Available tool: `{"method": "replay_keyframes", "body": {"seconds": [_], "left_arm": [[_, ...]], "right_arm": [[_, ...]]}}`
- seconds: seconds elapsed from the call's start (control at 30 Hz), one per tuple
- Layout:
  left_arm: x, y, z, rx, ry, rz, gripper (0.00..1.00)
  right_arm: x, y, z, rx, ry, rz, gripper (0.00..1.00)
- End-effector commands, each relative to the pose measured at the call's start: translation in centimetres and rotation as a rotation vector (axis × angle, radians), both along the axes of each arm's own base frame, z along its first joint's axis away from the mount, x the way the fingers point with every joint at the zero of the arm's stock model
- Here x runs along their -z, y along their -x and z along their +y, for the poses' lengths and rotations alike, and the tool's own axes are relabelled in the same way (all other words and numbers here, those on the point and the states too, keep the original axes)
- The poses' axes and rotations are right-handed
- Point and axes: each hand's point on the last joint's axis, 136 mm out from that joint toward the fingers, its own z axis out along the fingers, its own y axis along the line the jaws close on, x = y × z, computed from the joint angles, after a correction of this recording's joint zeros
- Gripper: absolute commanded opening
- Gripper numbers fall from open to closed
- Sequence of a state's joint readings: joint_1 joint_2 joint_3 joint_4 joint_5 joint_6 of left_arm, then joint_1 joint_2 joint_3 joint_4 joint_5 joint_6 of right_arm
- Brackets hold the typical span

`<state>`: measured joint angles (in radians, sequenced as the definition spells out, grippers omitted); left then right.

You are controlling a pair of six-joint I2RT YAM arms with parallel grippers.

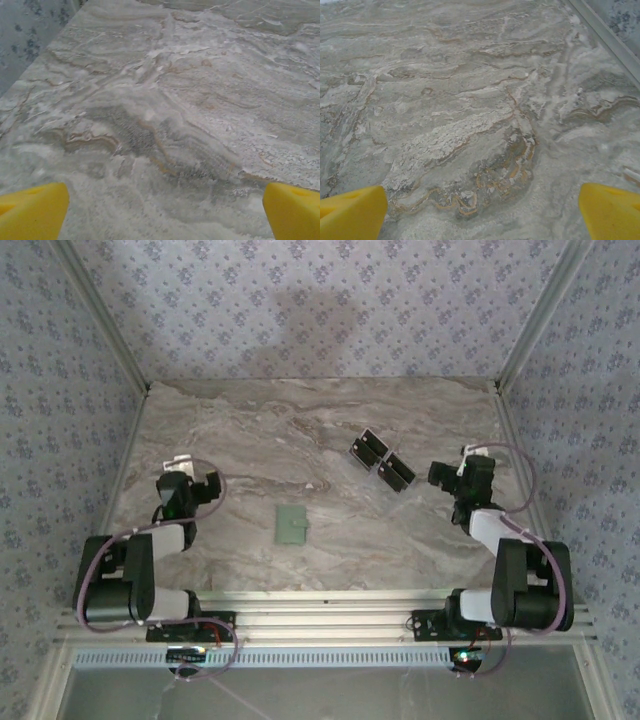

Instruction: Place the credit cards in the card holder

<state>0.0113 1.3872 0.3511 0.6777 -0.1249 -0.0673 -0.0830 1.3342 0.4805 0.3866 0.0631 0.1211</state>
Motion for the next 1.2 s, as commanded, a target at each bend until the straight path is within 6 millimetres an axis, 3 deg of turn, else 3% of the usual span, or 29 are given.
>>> {"method": "replay_keyframes", "body": {"seconds": [0.0,0.07,0.3,1.17], "left_arm": [[-1.3,-1.9,-1.2,0.086,-0.008,-0.096,1.00],[-0.3,-2.3,-1.6,0.111,-0.010,-0.079,1.00],[0.0,-2.9,-1.6,0.116,-0.001,-0.041,1.00],[0.0,-3.0,-1.3,0.114,0.016,-0.044,1.00]], "right_arm": [[-1.0,-1.1,0.3,-0.051,0.039,-0.126,1.00],[-1.0,-1.2,0.5,-0.070,0.054,-0.136,1.00],[1.5,-1.9,2.1,-0.131,0.117,-0.110,1.00],[1.3,-1.9,2.2,-0.138,0.121,-0.132,1.00]]}}
